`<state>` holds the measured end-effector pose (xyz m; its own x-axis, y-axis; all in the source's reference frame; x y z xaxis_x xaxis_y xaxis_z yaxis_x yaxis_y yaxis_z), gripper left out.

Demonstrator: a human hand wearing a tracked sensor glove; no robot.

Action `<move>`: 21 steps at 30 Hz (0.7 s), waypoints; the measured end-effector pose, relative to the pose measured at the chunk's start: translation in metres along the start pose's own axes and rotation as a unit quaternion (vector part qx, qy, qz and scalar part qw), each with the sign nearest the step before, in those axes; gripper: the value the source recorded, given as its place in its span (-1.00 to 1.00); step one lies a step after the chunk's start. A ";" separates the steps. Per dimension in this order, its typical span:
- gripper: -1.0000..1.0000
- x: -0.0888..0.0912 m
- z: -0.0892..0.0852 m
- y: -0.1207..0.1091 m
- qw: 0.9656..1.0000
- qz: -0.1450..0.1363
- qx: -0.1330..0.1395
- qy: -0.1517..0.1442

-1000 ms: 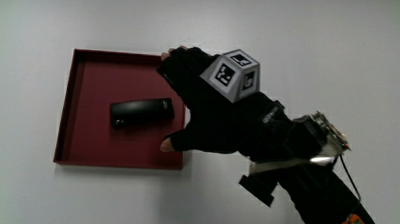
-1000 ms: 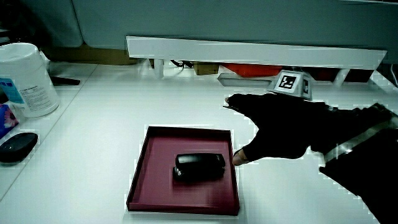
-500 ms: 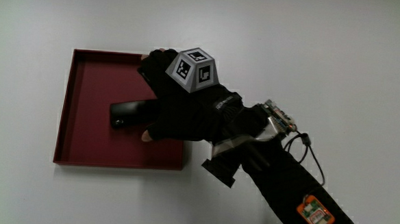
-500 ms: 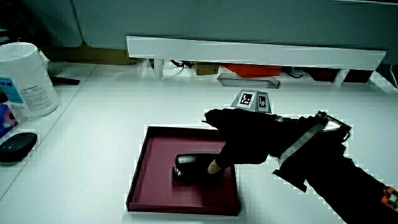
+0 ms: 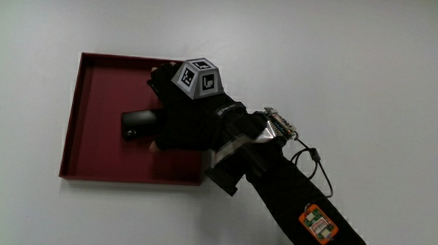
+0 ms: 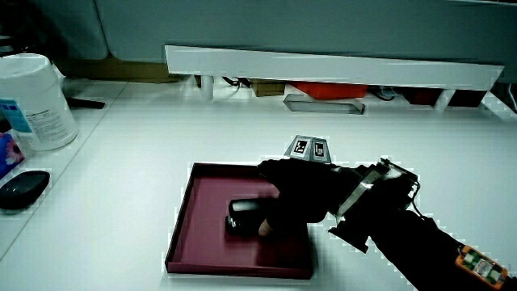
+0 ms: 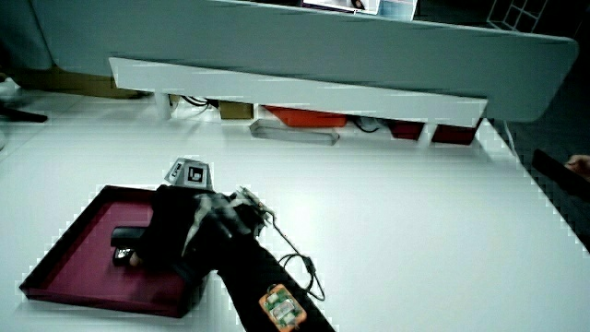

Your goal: Pick stapper from plate

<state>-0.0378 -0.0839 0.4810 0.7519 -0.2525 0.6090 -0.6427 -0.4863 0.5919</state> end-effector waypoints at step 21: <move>0.62 0.000 -0.001 0.002 0.998 0.025 0.049 0.025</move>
<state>-0.0394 -0.0844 0.4825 0.7091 -0.2378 0.6638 -0.6606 -0.5534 0.5074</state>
